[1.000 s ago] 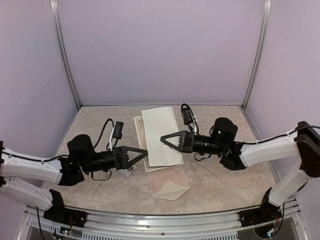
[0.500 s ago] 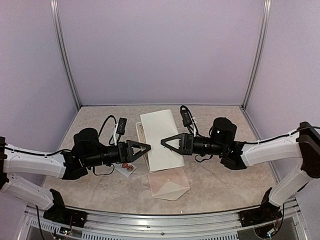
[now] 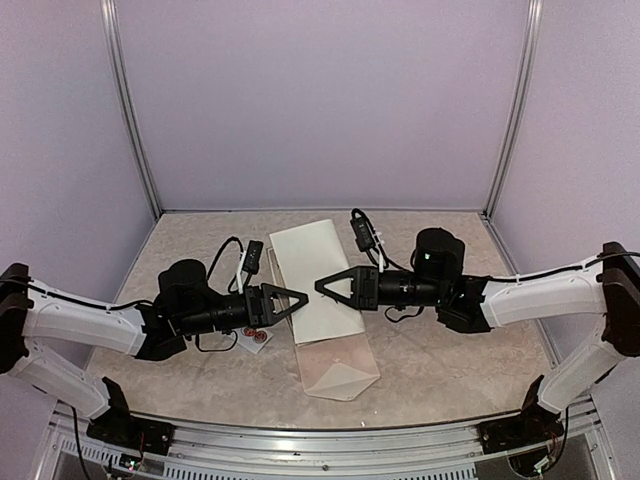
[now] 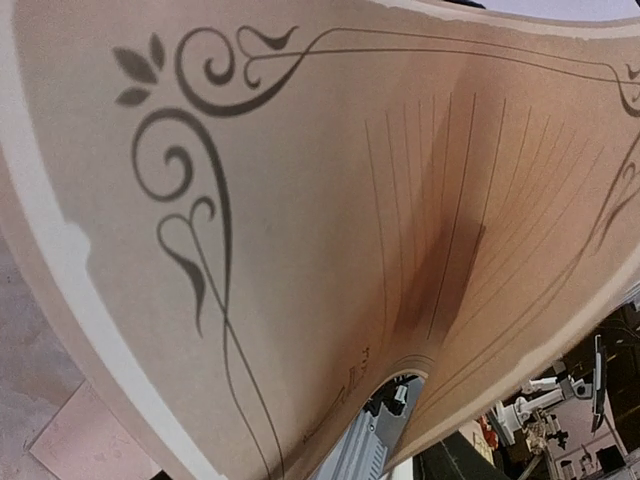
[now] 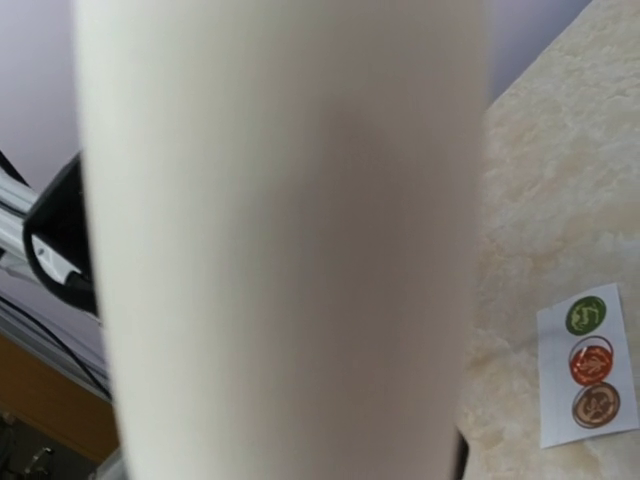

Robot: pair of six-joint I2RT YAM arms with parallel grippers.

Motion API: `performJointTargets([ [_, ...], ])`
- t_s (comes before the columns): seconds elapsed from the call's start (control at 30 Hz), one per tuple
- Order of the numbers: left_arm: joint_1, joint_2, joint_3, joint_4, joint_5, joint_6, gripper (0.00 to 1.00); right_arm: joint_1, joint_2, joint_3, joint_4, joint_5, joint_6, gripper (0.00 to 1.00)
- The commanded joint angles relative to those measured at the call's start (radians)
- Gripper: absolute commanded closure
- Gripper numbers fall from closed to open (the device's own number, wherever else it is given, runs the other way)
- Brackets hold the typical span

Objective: Place the letter into the envelope and seal it

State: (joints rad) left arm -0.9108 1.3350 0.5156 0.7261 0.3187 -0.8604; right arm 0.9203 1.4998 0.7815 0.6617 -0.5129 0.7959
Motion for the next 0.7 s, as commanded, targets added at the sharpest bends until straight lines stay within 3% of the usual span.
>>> performJointTargets([
  [0.0, -0.006, 0.029, 0.029, 0.074, 0.025, -0.018, 0.51, 0.017, 0.005, 0.036, -0.078, 0.029, -0.061, 0.79],
  [0.2, -0.007, 0.04, 0.028, 0.087, 0.03, -0.022, 0.62, 0.023, 0.017, 0.063, -0.162, 0.058, -0.107, 0.77],
  [0.57, -0.006, 0.04, 0.017, 0.094, 0.03, -0.021, 0.66, 0.023, 0.027, 0.103, -0.27, 0.074, -0.17, 0.76],
  [0.67, -0.007, 0.038, 0.016, 0.093, 0.03, -0.02, 0.81, 0.022, 0.024, 0.114, -0.297, 0.069, -0.188, 0.75],
])
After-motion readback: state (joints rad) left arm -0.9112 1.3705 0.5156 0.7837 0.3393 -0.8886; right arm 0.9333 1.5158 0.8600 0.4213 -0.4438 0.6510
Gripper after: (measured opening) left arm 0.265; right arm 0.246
